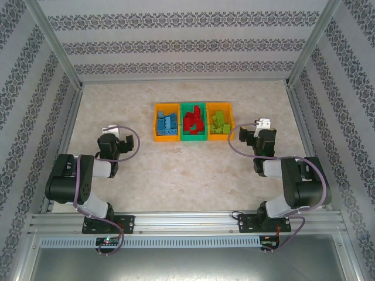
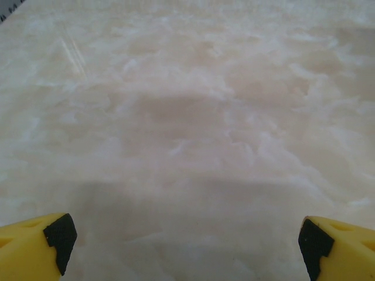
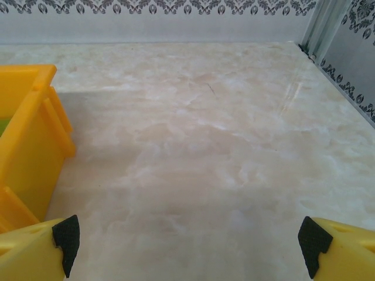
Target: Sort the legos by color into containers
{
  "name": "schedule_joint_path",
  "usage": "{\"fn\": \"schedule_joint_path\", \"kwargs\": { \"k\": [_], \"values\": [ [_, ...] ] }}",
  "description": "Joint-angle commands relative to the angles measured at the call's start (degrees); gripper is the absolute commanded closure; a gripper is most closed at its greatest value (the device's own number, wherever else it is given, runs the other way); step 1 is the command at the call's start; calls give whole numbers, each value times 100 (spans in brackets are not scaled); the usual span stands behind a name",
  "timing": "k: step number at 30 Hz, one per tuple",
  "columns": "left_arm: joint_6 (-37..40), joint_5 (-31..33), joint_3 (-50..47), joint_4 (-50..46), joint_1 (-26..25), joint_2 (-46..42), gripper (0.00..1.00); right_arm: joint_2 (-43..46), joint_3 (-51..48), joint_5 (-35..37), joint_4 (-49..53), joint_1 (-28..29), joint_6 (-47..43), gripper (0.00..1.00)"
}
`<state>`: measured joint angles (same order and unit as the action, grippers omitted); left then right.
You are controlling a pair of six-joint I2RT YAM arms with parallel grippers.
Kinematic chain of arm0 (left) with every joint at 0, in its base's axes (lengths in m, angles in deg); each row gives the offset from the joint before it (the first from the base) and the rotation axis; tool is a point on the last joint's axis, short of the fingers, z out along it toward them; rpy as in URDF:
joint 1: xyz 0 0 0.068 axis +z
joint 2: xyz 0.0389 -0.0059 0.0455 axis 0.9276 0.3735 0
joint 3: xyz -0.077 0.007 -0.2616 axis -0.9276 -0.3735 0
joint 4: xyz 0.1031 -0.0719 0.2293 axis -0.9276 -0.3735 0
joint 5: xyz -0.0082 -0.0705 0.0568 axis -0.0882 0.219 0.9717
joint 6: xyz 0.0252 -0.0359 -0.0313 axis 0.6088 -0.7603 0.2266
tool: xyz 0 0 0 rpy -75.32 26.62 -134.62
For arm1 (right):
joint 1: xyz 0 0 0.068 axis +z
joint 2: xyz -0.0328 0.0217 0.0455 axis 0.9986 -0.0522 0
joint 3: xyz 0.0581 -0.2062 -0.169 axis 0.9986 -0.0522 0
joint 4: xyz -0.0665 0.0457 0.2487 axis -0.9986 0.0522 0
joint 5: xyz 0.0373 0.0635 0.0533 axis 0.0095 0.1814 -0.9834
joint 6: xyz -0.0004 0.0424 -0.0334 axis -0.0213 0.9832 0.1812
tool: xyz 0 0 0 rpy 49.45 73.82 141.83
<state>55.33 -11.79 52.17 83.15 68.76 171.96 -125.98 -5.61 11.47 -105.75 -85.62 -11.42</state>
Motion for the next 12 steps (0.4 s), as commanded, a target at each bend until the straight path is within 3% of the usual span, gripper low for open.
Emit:
{"fn": "schedule_joint_path", "kwargs": {
  "k": [1,12],
  "values": [
    [176,-65,142,417,-85,-13,1,1,15,92,-254,46,79,2],
    [198,-127,167,347,-93,-16,1,6,-5,411,-283,129,88,2]
  ]
}}
